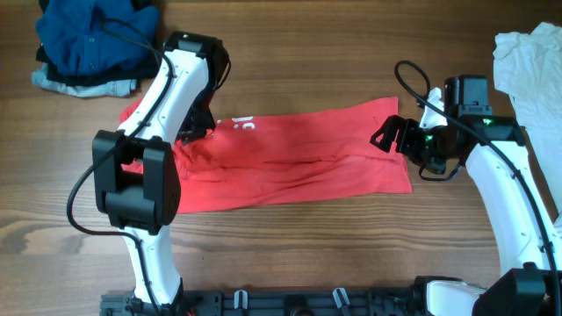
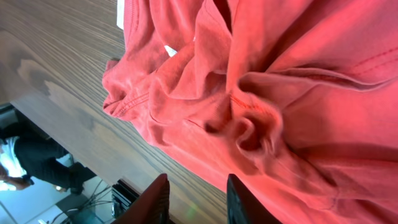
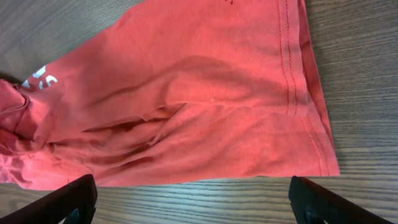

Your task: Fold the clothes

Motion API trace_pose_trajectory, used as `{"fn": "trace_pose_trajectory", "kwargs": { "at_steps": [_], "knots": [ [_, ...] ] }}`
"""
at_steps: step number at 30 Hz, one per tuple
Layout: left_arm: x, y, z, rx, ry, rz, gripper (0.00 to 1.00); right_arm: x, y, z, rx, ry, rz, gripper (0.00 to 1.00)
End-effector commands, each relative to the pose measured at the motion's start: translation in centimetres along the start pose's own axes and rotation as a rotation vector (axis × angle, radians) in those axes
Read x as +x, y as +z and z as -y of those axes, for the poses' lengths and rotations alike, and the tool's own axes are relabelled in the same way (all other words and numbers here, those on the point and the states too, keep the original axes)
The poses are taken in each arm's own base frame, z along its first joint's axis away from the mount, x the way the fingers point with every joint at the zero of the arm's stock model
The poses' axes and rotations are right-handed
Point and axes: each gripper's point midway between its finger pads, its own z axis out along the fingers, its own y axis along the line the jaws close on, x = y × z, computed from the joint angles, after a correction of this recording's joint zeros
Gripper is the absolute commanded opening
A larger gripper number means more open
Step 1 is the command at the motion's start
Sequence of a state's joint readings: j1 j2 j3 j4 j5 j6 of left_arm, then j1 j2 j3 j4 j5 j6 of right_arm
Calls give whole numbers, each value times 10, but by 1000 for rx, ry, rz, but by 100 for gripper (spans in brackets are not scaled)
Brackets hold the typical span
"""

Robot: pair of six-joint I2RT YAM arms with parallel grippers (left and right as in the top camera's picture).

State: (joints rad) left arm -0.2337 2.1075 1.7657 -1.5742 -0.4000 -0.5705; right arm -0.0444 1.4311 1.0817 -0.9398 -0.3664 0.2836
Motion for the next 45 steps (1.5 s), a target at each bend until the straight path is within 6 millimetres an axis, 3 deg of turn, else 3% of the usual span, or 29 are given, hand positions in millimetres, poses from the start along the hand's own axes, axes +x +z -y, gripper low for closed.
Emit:
{"fn": "trace_pose_trajectory", "kwargs": {
  "at_steps": [1, 2, 5, 9, 10, 11, 13, 14, 17, 20, 23, 27, 29, 32, 35, 37, 40, 41, 42, 43, 44, 45],
  "knots": [
    [0, 7, -15, -49, -19, -12, 25, 2, 3, -2, -17, 8, -14, 100],
    [0, 8, -17, -52, -23, -21, 40, 2, 3, -2, -18, 7, -11, 100],
    [-12, 12, -14, -5, -68, 0, 35, -7, 4, -6, -37, -8, 21, 100],
    [-20, 1, 48, 296, -5, 4, 32, -23, 20, -15, -103, -24, 34, 96],
    [-19, -5, 65, 374, 23, 2, 31, -26, 27, -16, -117, -29, 28, 90],
    [-19, -13, 81, 446, 51, 11, 29, -28, 37, -19, -153, -63, 12, 77],
    [-20, -14, 89, 462, 53, 26, 15, -31, 56, -16, -167, -53, -17, 48],
    [-18, -9, 89, 455, 52, 14, 4, -32, 64, -13, -164, -46, -30, 41],
    [-13, 22, 94, 445, 43, -15, 4, -29, 94, 0, -147, 1, -90, 21],
    [-11, 41, 87, 434, 21, -45, 4, -24, 113, 10, -126, 22, -128, 21],
    [-9, 67, 64, 412, -42, -112, 4, -19, 131, 34, -26, 73, -158, 16],
    [-8, 111, 31, 408, -161, -191, 4, -13, 137, 57, 97, 183, -170, 8],
    [-10, 122, 15, 410, -214, -217, 4, -10, 135, 65, 146, 209, -175, 4],
    [-9, 133, -6, 402, -273, -257, 4, -10, 128, 77, 235, 207, -176, 4],
    [-2, 133, -15, 394, -285, -291, 4, -26, 106, 75, 284, 200, -139, 4],
    [-2, 127, -18, 397, -286, -282, 4, -35, 92, 69, 287, 193, -102, 4],
    [-8, 103, -30, 425, -309, -207, 6, -51, 50, 66, 344, 180, 5, 8],
    [-9, 91, -37, 439, -319, -171, 15, -55, 36, 59, 324, 145, 40, 19],
    [-10, 78, -44, 453, -330, -133, 29, -57, 21, 52, 299, 110, 72, 70],
    [-10, 64, -52, 467, -341, -96, 45, -57, 8, 46, 271, 79, 90, 90],
    [-9, 51, -59, 480, -351, -60, 72, -56, -2, 45, 257, 60, 101, 100],
    [-7, 38, -65, 502, -361, -25, 100, -55, -7, 49, 242, 47, 97, 99]
  ]
}}
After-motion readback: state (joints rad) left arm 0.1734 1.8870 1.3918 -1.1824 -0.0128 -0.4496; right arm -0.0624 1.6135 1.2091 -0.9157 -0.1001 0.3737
